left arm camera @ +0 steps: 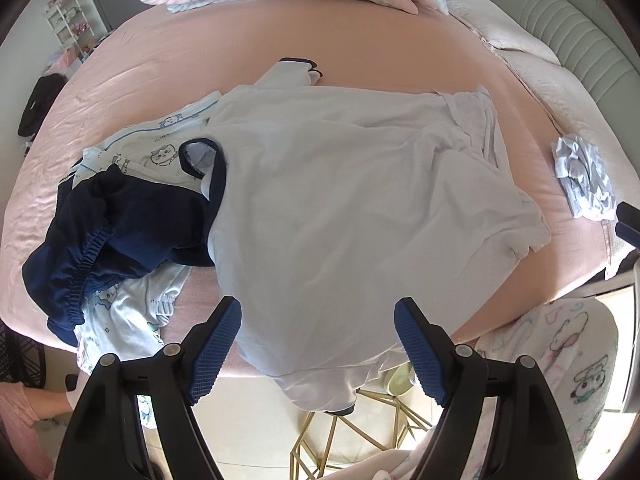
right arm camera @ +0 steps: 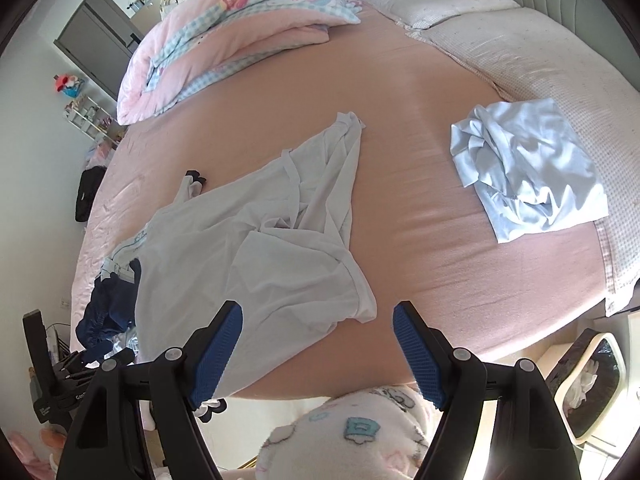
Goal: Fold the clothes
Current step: 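Move both grippers to the shirt hem and grasp it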
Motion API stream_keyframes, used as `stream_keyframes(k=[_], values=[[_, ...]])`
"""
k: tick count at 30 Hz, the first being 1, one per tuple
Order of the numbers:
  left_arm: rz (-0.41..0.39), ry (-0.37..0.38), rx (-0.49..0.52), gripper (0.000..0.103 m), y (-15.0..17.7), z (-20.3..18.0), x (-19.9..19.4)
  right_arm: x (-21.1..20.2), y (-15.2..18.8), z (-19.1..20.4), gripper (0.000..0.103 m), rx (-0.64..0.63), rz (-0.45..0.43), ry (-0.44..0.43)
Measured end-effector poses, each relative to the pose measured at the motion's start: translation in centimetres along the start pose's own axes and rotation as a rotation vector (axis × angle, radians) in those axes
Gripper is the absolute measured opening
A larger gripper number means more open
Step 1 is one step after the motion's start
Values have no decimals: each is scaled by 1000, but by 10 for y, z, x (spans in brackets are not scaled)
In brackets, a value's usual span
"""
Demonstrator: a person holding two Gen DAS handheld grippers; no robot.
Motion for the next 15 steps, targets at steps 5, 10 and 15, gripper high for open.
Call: stream_keyframes(k=[5, 10, 15], values=[[38, -9, 55, 78, 12, -18, 22, 18, 18, -14, 78, 11, 45, 11], [65, -37, 86, 78, 23, -25, 41, 33, 33, -24, 78, 3, 75, 33], [94, -67, 130, 78, 40, -30, 57, 52, 41, -27, 78, 5, 115, 35]])
Point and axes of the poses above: each gripper's, at about its wrist camera, not at the fingertips, and x roughly the way its jaws point, z to its left, y to its underside, the point moved 10 cm from there along x, roughly the way its jaws point, and after that the axes turned 12 degrees about y, right-handed, at the moved point
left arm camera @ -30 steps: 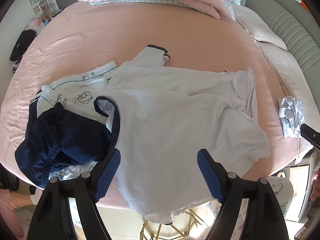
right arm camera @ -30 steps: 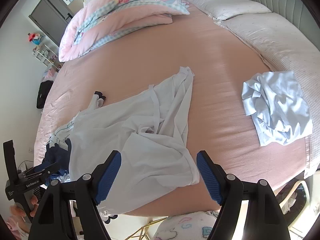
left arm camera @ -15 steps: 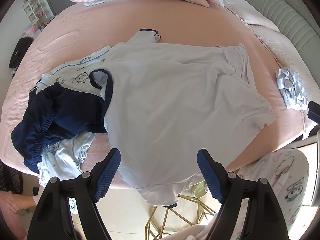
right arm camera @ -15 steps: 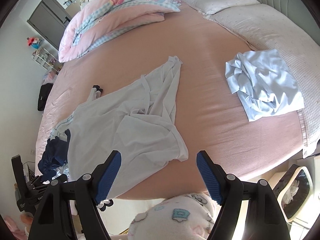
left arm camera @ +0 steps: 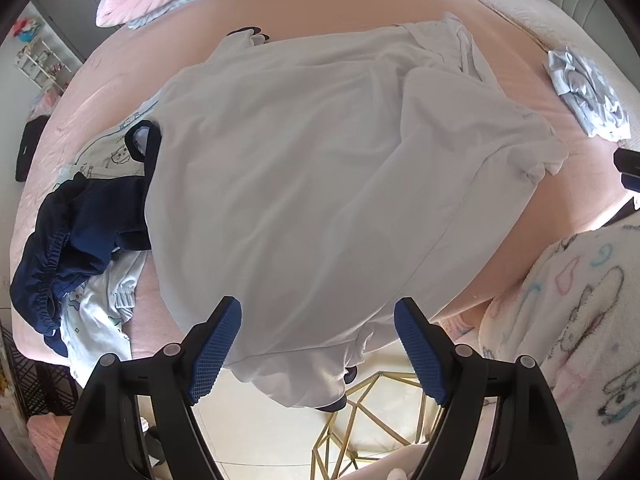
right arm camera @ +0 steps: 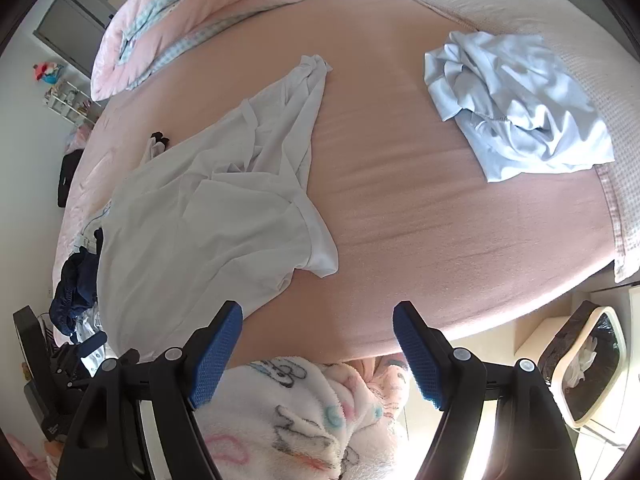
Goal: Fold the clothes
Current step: 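Move both grippers to the shirt hem and grasp it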
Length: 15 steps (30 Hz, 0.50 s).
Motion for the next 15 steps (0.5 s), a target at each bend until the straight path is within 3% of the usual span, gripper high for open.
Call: stream_keyframes(k=[6, 15], values=[[44, 8, -6, 78, 18, 0, 19, 26, 3, 3, 77, 33, 48, -28], [32, -69, 10, 78, 32, 12, 31, 57, 1, 11, 78, 79, 80, -61]])
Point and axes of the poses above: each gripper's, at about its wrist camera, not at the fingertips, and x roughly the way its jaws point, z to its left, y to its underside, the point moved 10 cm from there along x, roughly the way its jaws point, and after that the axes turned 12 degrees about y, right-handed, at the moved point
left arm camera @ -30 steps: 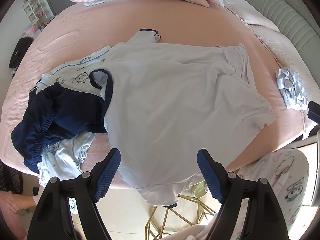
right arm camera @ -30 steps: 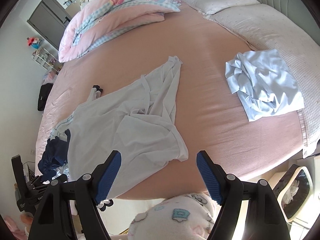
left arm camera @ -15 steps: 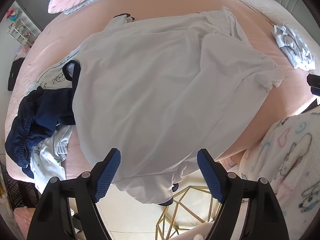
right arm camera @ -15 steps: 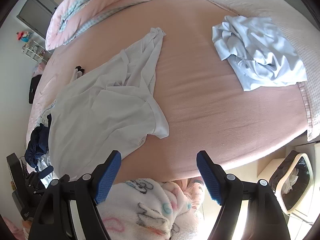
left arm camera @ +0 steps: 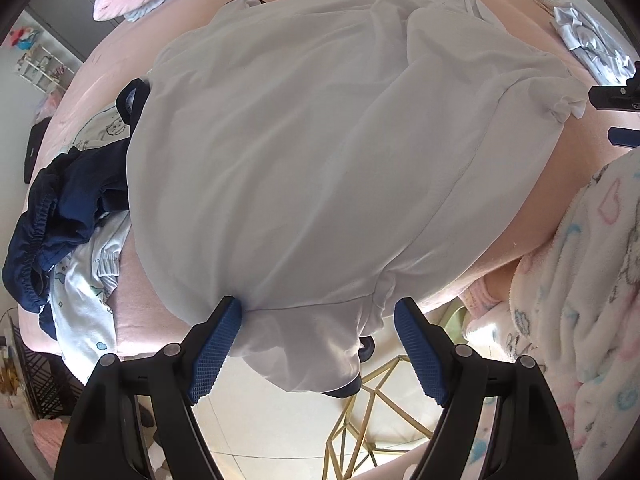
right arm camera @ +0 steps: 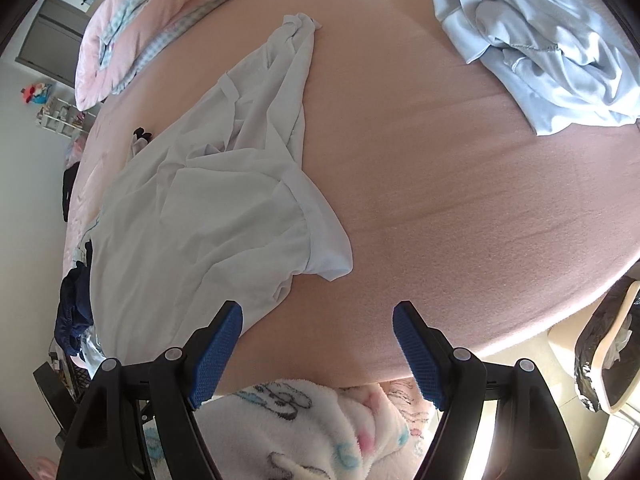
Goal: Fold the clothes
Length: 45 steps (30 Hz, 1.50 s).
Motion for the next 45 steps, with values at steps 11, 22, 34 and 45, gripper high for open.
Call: stream_keyframes(k=[11, 22, 34, 45], values=[[-11, 38, -46, 79, -1, 10, 12, 15, -16, 17, 77, -10, -17, -49], [-48, 41, -37, 84, -1, 8, 13, 26, -26, 21, 77, -28, -8, -41], [-39, 37, 32, 24, -3, -9, -3, 30, -31, 22, 16, -74, -4, 34], [-45, 117, -54, 17, -4, 4, -17, 8, -15, 22, 7, -171, -41, 202]])
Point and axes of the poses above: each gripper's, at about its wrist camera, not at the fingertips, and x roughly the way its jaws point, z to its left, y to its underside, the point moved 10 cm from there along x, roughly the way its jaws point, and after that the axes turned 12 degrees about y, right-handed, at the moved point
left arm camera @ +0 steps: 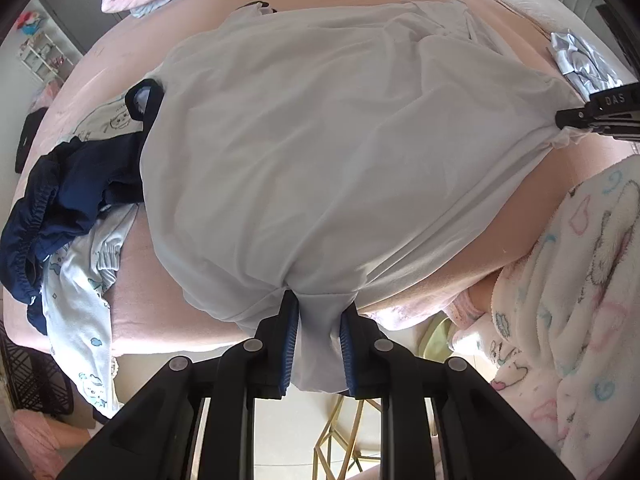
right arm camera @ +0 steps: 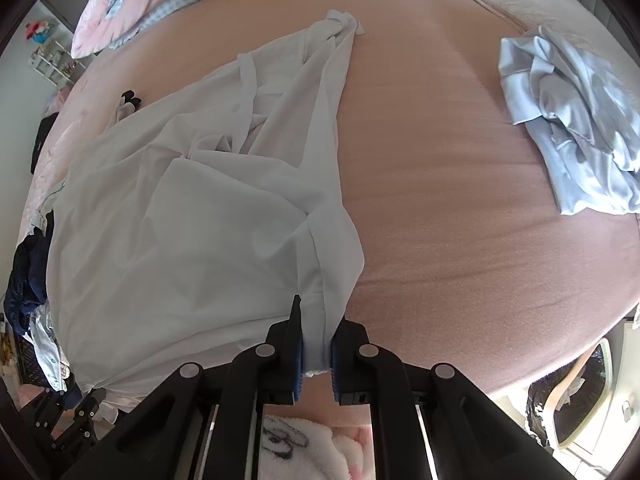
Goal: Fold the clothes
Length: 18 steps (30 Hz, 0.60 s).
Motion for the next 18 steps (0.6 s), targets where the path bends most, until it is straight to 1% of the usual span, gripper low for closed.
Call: stream_keyframes(k=[3, 6, 13, 15, 18], values=[[-4, 28, -16, 18, 0, -1, -4, -6, 5, -10, 7, -18, -23, 52], [-13, 8, 19, 18, 1, -5, -9, -8, 18, -22, 7, -37, -20, 97], [-7, 3, 21, 17, 9, -7, -13, -1, 45, -42, 7, -27, 13, 123], [1, -5, 14, 17, 3, 6, -11, 1, 51, -47, 7, -24, 20, 132], [7, 18, -15, 17, 6, 11, -10, 4, 58, -47, 7, -30, 25, 122]])
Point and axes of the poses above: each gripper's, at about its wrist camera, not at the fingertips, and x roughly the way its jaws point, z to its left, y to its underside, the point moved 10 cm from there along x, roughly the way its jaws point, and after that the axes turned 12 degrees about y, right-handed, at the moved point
